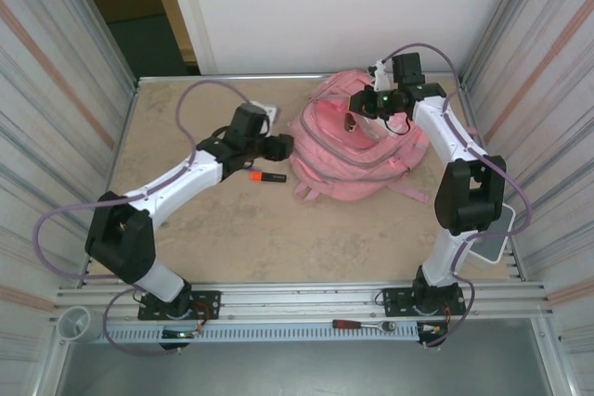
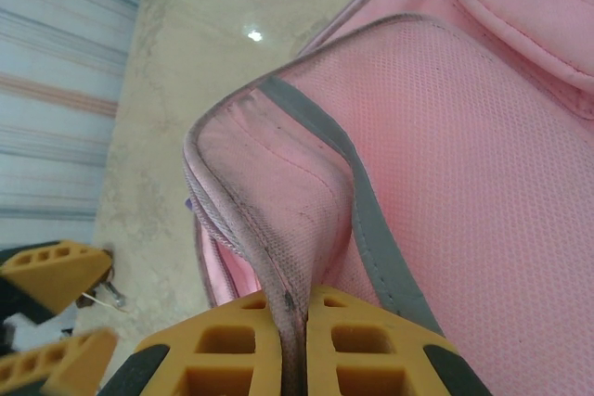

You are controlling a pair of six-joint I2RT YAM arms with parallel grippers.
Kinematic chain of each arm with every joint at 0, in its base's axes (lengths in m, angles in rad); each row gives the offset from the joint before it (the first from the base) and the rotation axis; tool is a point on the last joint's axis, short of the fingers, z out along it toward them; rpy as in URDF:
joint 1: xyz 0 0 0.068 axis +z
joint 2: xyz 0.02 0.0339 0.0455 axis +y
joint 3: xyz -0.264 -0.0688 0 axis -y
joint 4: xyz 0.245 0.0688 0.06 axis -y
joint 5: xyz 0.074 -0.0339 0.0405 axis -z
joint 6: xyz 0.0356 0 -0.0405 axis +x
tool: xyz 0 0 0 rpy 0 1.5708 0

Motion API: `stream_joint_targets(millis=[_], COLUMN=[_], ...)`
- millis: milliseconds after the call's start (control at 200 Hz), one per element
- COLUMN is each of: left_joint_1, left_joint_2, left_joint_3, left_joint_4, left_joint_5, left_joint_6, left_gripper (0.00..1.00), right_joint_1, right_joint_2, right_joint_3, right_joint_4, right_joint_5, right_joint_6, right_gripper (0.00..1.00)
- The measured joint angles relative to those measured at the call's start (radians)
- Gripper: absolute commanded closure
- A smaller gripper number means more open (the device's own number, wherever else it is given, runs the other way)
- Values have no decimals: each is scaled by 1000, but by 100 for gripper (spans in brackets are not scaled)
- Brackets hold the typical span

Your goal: Pack the student bag

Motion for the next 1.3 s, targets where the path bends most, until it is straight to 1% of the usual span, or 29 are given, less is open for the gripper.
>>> stream_joint_targets(millis=[95,185,416,636,817,1007,1112,1207,1303], left_joint_1=[77,101,81,14,6,6,11,34,72], left_joint_2=[13,58,209,283,323,330,293,236,200], left_joint_3=[-84,-105,-24,72,105,107,86,55,43], left_joint_4=[-42,-84,-111,-131,-151,-172,-170,-172,-171], left_joint_5=[5,16,109,114,136,115,89,61,4], left_joint_6=[14,41,137,233,281,307,331,366,419], left_gripper=[21,21,20,20,20,20,19,18,18], right_joint_1=[0,0,0,-10,-12,-12,-13,-13,-13], right_joint_2=[0,0,0,0,0,0,0,0,0], right_joint_3=[-1,-2,-26,-56,-63,-71,-77,-78,-78], right_joint_4=[5,6,27,45,52,57,58,59,59], right_joint_5=[0,-1,-11,-29,-34,-39,-45,-45,-45], right_joint_6=[0,0,0,0,0,0,0,0,0], right_gripper=[97,97,96,96,95,95,95,95,95])
